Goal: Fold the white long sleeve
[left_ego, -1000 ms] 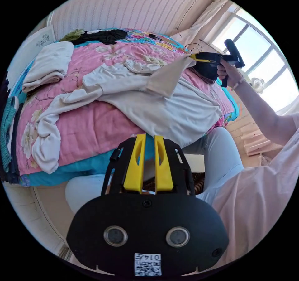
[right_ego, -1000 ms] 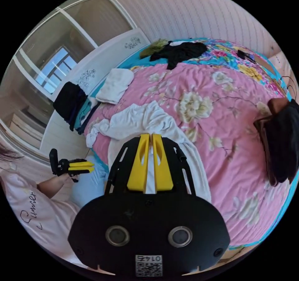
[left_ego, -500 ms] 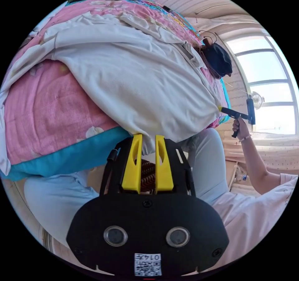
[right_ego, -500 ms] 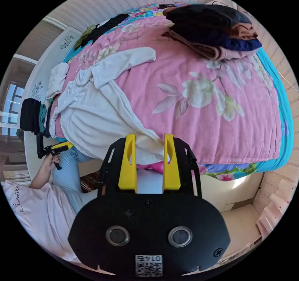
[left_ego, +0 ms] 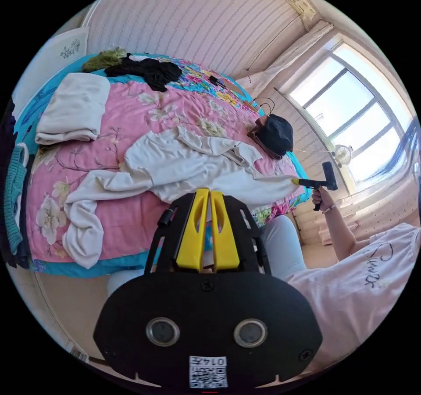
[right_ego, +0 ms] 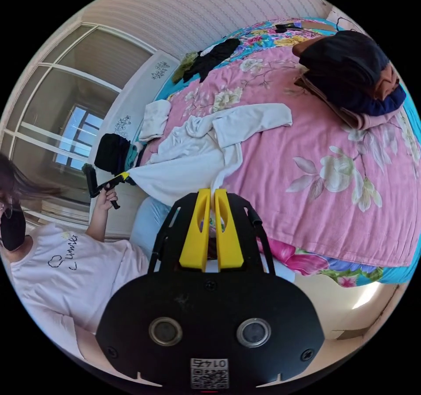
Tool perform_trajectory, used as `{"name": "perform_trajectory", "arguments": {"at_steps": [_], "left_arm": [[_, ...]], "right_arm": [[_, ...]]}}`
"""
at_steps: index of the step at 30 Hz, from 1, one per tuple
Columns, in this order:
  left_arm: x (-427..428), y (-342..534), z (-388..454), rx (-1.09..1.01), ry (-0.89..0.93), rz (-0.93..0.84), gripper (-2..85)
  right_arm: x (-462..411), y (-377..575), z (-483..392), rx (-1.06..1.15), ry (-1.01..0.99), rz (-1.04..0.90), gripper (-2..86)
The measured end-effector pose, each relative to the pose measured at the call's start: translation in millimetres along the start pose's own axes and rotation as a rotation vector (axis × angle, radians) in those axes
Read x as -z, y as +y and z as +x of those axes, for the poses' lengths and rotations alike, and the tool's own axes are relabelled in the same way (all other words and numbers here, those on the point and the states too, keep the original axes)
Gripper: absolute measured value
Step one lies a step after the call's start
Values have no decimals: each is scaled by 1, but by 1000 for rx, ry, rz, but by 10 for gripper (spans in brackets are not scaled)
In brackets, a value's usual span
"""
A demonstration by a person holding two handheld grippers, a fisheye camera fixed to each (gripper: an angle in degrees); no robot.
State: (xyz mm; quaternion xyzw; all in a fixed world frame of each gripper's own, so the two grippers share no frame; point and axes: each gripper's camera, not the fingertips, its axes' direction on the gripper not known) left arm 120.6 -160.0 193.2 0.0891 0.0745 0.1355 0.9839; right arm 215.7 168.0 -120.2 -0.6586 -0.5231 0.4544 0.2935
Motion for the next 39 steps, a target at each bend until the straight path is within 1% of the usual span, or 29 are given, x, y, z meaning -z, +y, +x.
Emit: {"name": "perform_trajectory", "arguments": {"at_steps": [3,6,8,11,14,17,19,20,21,23,24,25,26,27,28,29,30,31,32,34,35,36,38,39], "left_arm": [[-15,-21,-31,103,-102,17,12],[-28,-18,-44,177,-88,-63,58],[-25,-7,-35,149,-89,-78,70],[-27,17,-17,89,-89,-116,76],[-41,32,-10,89,-71,-209,92],[-45,40,-10,125,-105,-236,83],[-31,43,-12,135,-52,-205,30],[-11,45,-13,168,6,-159,4],[16,48,-11,168,60,-99,-3],[67,55,-6,149,161,14,-7],[109,61,-1,114,234,115,-8],[155,71,6,65,297,234,-9],[179,77,9,33,325,299,-9],[226,91,16,-40,394,432,-10],[269,108,23,-128,478,558,-10],[289,118,26,-169,508,610,-10],[324,137,30,-226,542,695,-10],[357,155,34,-262,556,760,-10],[373,164,37,-276,553,785,-10],[432,195,54,-361,506,888,-10],[447,200,60,-387,482,909,-10],[476,210,73,-444,435,960,-10],[516,218,90,-505,370,1025,-10],[536,217,99,-527,330,1057,-10]], "right_arm": [[-19,-8,17,-57,-11,6,8],[-43,-7,42,-178,75,-17,8],[-45,1,50,-212,113,3,8],[-38,12,55,-221,108,27,8],[-32,20,59,-224,105,7,8],[-24,28,59,-215,110,-13,8],[-17,34,58,-210,96,-20,8],[-9,40,57,-207,72,-15,7],[-3,43,57,-206,55,-9,7],[32,59,48,-161,-47,79,7],[44,64,44,-140,-82,113,7],[68,74,34,-85,-158,178,6],[93,85,22,-20,-236,242,6],[106,91,15,14,-281,272,6],[130,103,4,77,-390,319,5],[153,115,-8,137,-517,353,5],[164,121,-14,174,-581,367,5],[184,134,-29,260,-685,388,5],[203,148,-48,351,-734,399,5],[230,168,-81,477,-742,394,4],[249,181,-103,556,-748,410,4],[258,187,-113,591,-752,424,4],[297,204,-150,714,-766,497,4],[306,205,-157,731,-764,519,4]]}}
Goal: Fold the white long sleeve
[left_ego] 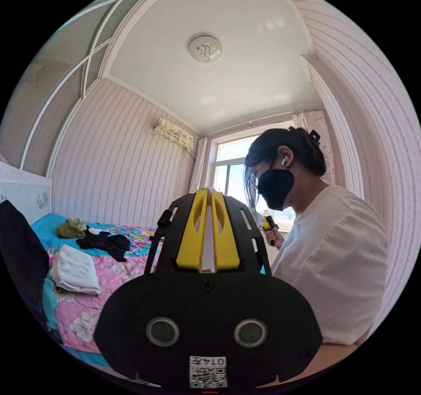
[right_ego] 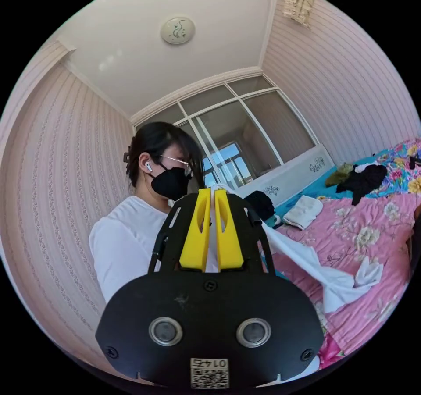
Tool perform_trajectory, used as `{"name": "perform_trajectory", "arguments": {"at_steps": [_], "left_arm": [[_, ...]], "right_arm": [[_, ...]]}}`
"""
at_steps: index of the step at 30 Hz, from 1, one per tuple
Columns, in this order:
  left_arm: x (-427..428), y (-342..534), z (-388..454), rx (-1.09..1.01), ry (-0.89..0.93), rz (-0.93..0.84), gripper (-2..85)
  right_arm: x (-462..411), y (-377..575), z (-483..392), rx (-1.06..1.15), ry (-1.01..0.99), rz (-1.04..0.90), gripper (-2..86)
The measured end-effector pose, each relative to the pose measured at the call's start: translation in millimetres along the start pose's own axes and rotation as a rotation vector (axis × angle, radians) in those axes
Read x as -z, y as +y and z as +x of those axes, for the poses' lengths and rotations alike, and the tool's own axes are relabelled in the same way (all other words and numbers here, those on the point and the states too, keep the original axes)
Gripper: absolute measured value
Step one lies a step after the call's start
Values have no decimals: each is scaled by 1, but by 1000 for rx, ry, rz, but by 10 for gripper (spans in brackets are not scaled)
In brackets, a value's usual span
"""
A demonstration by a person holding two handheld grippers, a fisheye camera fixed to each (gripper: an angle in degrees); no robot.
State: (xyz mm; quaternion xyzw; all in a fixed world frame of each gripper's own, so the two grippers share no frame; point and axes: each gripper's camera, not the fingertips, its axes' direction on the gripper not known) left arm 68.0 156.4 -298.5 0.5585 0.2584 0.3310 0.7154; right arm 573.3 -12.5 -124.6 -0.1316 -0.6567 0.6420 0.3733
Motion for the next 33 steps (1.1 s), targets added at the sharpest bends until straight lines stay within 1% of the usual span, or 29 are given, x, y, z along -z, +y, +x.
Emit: {"name": "perform_trajectory", "arguments": {"at_steps": [1,3,4,5,6,7,8,9,10,11,12,13,14,15,16,17,19,20,23,24,26,27,28,29,30,31,32,33], "left_arm": [[-1,-17,1,-26,-22,4,-10],[-15,-32,-11,-23,-74,-30,-10],[-22,-33,-21,-3,-83,-43,-10],[-42,-32,-48,77,-93,-83,-10],[-67,-25,-83,173,-106,-142,-10],[-98,-15,-123,251,-161,-232,-10],[-116,-10,-143,274,-200,-284,-10],[-152,-2,-185,325,-290,-396,-10],[-168,-1,-204,370,-312,-413,-10],[-199,-11,-232,415,-244,-406,-10],[-223,-37,-247,421,-242,-368,-10],[-241,-69,-249,345,-287,-342,-10],[-248,-85,-248,300,-314,-317,-10],[-256,-112,-244,228,-340,-252,-10],[-260,-131,-241,204,-341,-191,-10],[-261,-137,-241,200,-340,-174,-10],[-267,-136,-246,191,-366,-175,-10],[-266,-130,-248,191,-369,-178,-10],[-256,-76,-271,261,-380,-251,-10],[-250,-43,-283,298,-393,-309,-10],[-241,16,-298,352,-412,-429,-10],[-236,61,-306,394,-423,-513,-10],[-233,83,-309,418,-424,-553,-10],[-227,133,-315,474,-429,-641,-10],[-222,182,-319,522,-442,-729,-10],[-215,230,-321,571,-444,-803,-10],[-212,253,-322,602,-446,-841,-10],[-204,296,-323,667,-446,-891,-10]], "right_arm": [[0,-16,-14,38,4,19,5],[-4,-39,-19,43,70,0,5],[-10,-55,-12,32,162,-47,5],[-18,-69,6,-9,253,-104,5],[-23,-75,20,-38,297,-136,4],[-33,-87,56,-113,371,-206,4],[-43,-96,101,-206,439,-280,4],[-47,-100,125,-251,463,-303,4],[-50,-111,173,-352,498,-322,4],[-47,-128,212,-446,498,-271,4],[-45,-140,225,-473,496,-236,4],[-40,-173,235,-475,526,-148,4],[-40,-212,226,-393,549,-77,4],[-41,-232,216,-331,557,-38,4],[-44,-264,190,-194,566,38,4],[-49,-287,165,-76,565,89,4],[-61,-304,142,17,584,99,4],[-70,-304,139,43,595,74,4],[-83,-269,163,18,566,1,4],[-84,-259,171,-1,563,-16,4],[-86,-200,209,-98,581,-108,4],[-87,-182,220,-129,590,-134,4],[-88,-143,244,-205,613,-186,4],[-87,-99,269,-301,627,-234,4],[-87,-75,281,-352,630,-250,4],[-84,-28,307,-468,632,-267,5],[-80,19,331,-597,621,-278,5],[-77,42,340,-656,620,-268,4]]}}
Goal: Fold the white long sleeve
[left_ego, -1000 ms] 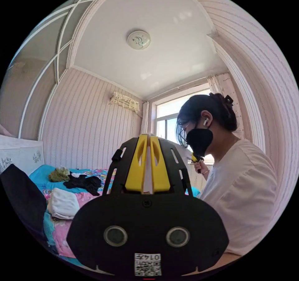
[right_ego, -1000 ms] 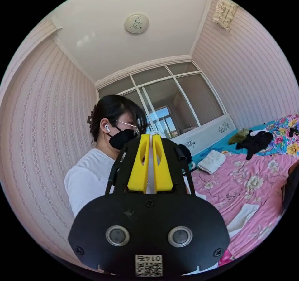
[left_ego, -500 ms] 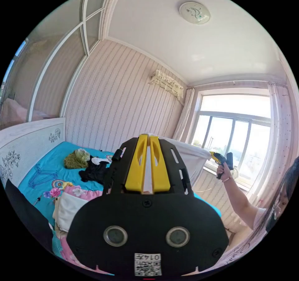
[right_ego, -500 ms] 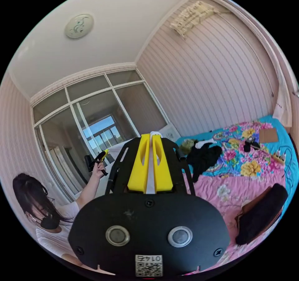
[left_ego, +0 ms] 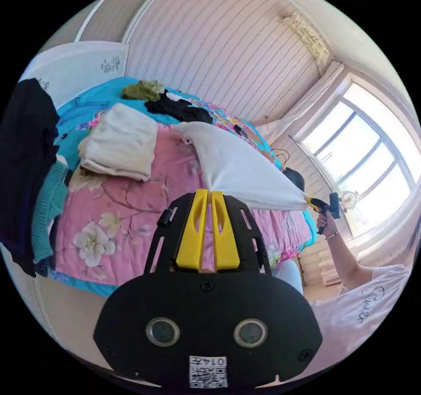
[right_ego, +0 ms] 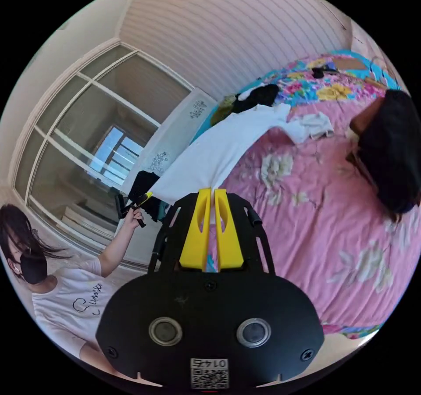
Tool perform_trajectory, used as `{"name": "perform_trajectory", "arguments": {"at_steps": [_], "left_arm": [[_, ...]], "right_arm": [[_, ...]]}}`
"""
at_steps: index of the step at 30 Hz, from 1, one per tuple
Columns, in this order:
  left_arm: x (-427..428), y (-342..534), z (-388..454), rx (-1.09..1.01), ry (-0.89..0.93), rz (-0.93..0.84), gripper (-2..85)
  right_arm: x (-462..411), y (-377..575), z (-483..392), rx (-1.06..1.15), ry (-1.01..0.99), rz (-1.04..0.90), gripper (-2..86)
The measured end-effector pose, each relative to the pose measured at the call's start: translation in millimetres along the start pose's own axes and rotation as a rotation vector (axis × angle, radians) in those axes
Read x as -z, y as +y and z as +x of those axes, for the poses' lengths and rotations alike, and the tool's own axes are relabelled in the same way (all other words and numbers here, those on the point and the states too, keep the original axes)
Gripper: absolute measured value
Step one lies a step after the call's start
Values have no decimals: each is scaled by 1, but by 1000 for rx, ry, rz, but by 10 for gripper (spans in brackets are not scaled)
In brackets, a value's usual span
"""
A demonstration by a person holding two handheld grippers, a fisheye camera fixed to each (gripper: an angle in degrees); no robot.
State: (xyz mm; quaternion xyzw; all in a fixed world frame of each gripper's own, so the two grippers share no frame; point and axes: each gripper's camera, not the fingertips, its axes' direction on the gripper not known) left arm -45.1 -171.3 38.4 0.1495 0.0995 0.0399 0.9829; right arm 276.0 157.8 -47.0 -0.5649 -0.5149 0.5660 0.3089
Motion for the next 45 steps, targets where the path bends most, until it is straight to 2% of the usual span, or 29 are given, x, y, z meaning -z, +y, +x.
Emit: {"name": "perform_trajectory", "arguments": {"at_steps": [2,5,9,15,22,29,37,41,45], "left_arm": [[-39,32,-25,70,-16,-96,-10],[-77,69,-51,106,-69,-216,-10],[-97,95,-64,89,-90,-280,-10],[-110,116,-61,38,-106,-325,-10],[-170,127,-67,57,-113,-362,-2],[-160,142,-73,28,-200,-313,10],[-196,102,-20,-235,-225,-277,15],[-273,39,43,-447,-192,-245,20],[-390,-43,110,-632,-113,-249,30]], "right_arm": [[-40,45,60,-191,-3,-50,4],[-74,88,97,-309,48,-145,4],[-95,116,106,-313,118,-239,4],[-98,132,104,-317,106,-232,3],[-133,139,94,-314,189,-273,4],[-124,146,81,-310,294,-270,7],[-77,132,66,-184,395,-137,26],[-69,86,72,-108,463,-83,50],[-82,18,84,-51,503,-69,64]]}}
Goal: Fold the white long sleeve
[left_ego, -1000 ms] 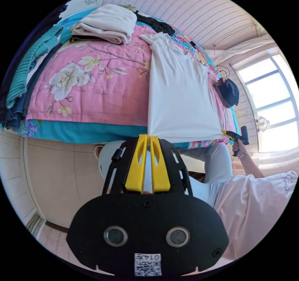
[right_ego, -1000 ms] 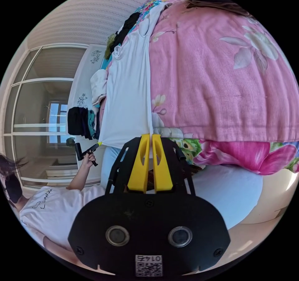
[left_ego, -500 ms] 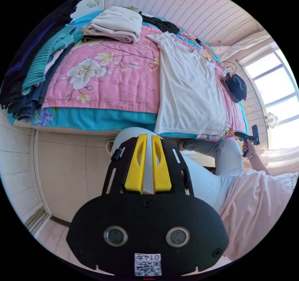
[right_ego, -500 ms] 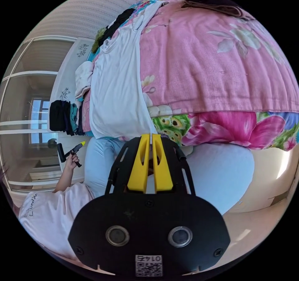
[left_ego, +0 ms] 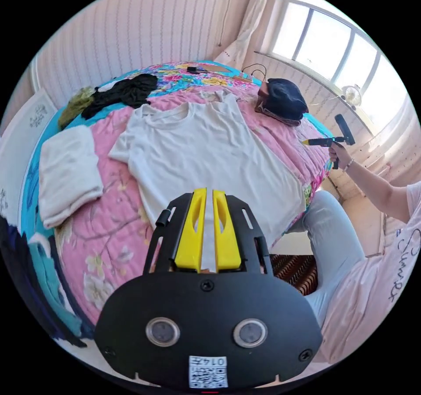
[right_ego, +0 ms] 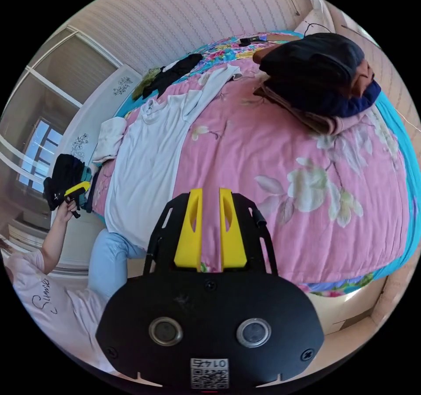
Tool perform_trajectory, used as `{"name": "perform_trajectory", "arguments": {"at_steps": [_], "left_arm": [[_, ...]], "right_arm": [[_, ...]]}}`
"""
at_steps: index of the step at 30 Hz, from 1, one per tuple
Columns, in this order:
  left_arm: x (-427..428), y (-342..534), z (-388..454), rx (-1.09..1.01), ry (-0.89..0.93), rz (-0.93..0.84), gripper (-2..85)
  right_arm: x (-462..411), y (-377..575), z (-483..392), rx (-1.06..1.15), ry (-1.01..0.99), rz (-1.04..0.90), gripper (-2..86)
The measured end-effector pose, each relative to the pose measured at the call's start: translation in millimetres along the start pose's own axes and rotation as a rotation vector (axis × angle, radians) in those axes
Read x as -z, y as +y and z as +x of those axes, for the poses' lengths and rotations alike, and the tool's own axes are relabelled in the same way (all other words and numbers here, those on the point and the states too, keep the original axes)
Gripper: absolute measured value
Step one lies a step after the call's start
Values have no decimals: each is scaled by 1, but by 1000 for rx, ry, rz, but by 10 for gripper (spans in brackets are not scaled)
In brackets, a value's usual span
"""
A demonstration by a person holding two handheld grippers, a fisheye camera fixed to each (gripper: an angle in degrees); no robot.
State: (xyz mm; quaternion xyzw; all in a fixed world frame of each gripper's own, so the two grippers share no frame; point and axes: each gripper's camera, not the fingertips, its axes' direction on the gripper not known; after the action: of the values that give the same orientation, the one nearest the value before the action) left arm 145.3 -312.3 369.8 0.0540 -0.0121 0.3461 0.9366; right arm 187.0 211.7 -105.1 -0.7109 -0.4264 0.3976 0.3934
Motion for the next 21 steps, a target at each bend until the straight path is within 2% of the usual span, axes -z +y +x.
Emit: {"name": "perform_trajectory", "arguments": {"at_steps": [4,9,11,15,17,21], "left_arm": [[-104,-132,0,-94,11,6,48],[-210,-238,-3,-89,22,-24,59],[-243,-262,-6,-60,37,-40,60],[-322,-292,1,-54,51,-151,61],[-353,-294,5,-61,50,-206,56],[-364,-294,9,-60,63,-160,1]], "right_arm": [[-25,-105,-1,59,70,37,69],[-52,-212,7,32,156,141,79],[-69,-249,21,-11,216,125,95],[-86,-279,42,-95,194,141,102],[-110,-291,57,-135,178,-4,44],[-78,-263,53,-82,113,74,18]]}}
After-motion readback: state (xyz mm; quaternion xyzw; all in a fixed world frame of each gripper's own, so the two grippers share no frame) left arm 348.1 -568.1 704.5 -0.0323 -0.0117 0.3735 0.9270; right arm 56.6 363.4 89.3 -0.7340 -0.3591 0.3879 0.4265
